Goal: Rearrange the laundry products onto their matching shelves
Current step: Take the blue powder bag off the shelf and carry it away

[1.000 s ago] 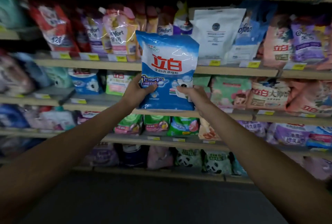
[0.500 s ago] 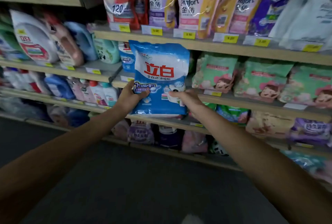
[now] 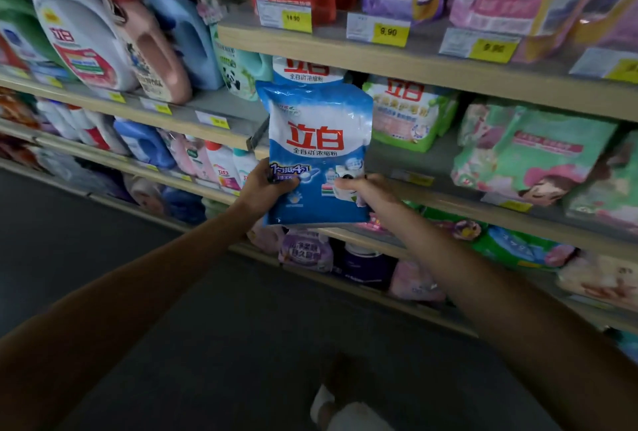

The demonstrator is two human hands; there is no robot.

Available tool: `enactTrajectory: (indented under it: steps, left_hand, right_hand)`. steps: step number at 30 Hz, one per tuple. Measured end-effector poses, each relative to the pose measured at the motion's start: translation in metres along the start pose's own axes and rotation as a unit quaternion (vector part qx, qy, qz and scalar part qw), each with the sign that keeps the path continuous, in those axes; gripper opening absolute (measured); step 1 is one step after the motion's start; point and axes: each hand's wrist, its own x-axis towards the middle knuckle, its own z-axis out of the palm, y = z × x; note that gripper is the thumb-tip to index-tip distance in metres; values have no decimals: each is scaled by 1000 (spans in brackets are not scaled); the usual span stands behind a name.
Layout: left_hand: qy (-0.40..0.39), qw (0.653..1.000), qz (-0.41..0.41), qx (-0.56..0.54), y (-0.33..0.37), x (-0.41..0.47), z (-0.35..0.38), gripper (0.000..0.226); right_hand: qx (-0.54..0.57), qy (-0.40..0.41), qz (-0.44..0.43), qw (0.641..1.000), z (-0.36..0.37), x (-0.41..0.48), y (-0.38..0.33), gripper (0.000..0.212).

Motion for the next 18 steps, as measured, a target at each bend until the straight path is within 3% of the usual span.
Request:
enactTrajectory:
  steps: [12,15,18]
  left_hand:
    - [11,999,32,-30,15,128,-31,44]
    - [-10,998,45,-36,15,154,-41,43]
    - [-40,997,61,-29,16,181,-54,42]
  right_hand:
    - [40,32,-34,998,30,110,-56,38]
    - [46,41,-54,997,39,126,-67,29]
    - [78,66,-69,992,52,140,-77,34]
